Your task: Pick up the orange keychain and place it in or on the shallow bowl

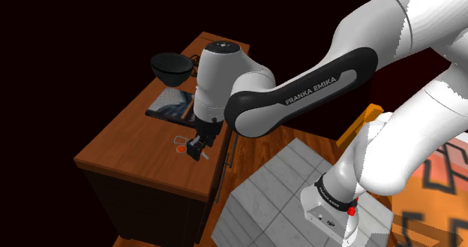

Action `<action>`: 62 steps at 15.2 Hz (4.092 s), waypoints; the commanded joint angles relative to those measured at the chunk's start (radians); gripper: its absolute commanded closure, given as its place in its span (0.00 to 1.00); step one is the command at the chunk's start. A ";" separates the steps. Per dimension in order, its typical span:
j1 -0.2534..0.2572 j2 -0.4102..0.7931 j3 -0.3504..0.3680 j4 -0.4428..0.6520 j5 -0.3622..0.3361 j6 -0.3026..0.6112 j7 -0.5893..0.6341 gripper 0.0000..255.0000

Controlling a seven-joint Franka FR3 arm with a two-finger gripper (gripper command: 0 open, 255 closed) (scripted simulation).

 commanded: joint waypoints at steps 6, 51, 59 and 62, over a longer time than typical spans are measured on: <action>0.001 0.007 0.002 -0.003 0.001 0.010 -0.002 1.00; -0.083 0.054 -0.124 0.530 -0.037 -0.482 -0.179 1.00; -0.123 0.302 -0.172 0.843 -0.114 -0.560 -0.256 1.00; -0.128 0.412 -0.188 0.997 -0.140 -0.609 -0.284 1.00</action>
